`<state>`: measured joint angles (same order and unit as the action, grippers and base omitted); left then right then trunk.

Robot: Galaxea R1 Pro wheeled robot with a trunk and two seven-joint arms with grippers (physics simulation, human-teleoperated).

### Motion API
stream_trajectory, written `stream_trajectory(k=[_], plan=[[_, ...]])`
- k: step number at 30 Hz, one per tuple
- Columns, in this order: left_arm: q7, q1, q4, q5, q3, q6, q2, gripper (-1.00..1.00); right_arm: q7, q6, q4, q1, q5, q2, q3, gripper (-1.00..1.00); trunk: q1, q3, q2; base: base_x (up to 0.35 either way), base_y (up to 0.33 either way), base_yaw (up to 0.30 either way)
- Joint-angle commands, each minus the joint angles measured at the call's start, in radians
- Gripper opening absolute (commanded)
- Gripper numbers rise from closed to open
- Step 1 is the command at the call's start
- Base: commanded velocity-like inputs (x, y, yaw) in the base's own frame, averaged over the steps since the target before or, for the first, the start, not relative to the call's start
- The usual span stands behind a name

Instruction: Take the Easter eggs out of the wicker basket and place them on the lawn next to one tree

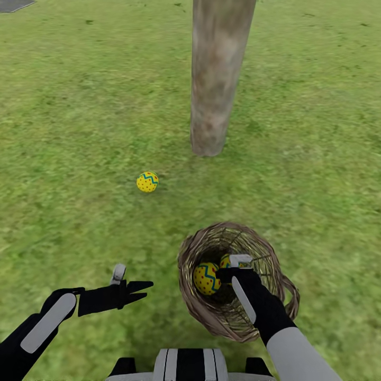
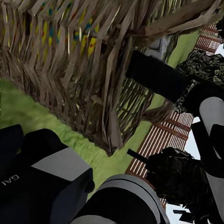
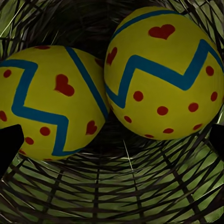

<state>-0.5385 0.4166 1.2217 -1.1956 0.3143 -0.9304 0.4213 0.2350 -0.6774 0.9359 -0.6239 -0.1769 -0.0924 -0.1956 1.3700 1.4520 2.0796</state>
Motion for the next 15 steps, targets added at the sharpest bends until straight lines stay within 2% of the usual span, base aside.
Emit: stream_trajectory(k=[1,8,15], plan=[[-0.003,0.001,0.000,-0.001,0.001,-0.002,0.000,1.00,0.010,-0.003,0.001,0.000,-0.010,0.000,-0.002,1.00,0.004,0.005,0.007,0.000,0.000,0.000],[-0.003,0.001,-0.001,-0.001,0.002,-0.001,-0.005,1.00,0.014,-0.003,0.006,0.000,0.010,0.000,-0.002,1.00,0.031,0.039,0.056,0.000,0.000,0.000],[-0.003,0.001,0.001,0.000,0.008,0.000,-0.007,1.00,0.017,-0.003,0.038,0.000,0.025,0.001,0.000,1.00,0.031,0.047,0.056,0.000,0.000,0.000]])
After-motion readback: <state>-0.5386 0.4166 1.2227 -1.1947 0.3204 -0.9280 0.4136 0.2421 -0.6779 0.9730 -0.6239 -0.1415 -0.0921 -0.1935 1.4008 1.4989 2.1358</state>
